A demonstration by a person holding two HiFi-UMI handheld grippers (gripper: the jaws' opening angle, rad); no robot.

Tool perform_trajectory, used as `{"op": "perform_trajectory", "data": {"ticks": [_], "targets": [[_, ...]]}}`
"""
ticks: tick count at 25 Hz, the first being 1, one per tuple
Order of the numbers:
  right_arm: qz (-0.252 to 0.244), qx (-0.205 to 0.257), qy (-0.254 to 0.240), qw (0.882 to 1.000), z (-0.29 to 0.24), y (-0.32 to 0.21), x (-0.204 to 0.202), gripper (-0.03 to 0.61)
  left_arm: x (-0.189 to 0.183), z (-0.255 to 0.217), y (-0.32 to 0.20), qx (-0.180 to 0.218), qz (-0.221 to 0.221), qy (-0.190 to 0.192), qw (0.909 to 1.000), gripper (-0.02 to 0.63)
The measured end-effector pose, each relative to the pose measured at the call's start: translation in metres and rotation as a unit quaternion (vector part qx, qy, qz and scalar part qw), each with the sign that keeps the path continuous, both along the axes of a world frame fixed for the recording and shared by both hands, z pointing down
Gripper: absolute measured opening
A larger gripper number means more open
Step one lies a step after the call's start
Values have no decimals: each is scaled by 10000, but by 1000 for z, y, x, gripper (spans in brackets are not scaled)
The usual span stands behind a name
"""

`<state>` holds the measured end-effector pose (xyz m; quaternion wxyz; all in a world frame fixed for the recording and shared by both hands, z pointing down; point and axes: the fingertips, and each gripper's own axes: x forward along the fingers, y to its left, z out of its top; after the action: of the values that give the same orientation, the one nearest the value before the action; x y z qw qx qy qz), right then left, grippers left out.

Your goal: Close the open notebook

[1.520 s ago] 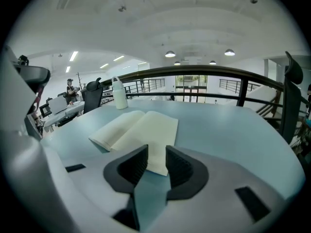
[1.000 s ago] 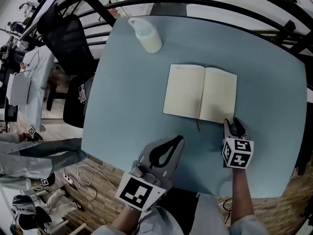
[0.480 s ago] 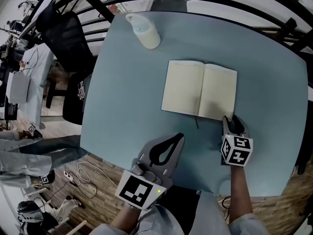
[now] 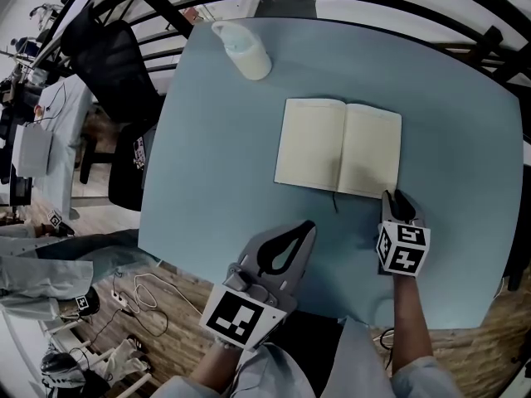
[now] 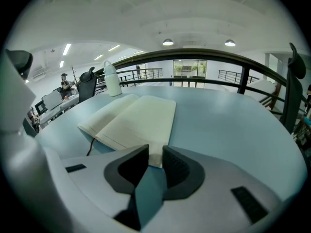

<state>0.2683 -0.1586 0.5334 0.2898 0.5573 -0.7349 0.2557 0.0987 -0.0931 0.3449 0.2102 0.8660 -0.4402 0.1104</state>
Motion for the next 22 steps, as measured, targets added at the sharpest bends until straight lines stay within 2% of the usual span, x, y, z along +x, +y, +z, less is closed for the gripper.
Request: {"op": "perform_trajectory", "data": {"ticks": [2,9,19,22], "targets": [[60,11,62,10000,0,0,5,0,1,3,0,-43,27,-36,10000,5],[73,21,-236,9997,-5,1,1,0,6,13,0,-63,92,-250,9996,5],[1,91,-337,9994,-11,8,8,3,20,18,-1,-53,221,-269,9994,5],[-12,-53,-374,9993,-6,11,7,68,23,19,-1,-37,262,-261,9993,5]]}}
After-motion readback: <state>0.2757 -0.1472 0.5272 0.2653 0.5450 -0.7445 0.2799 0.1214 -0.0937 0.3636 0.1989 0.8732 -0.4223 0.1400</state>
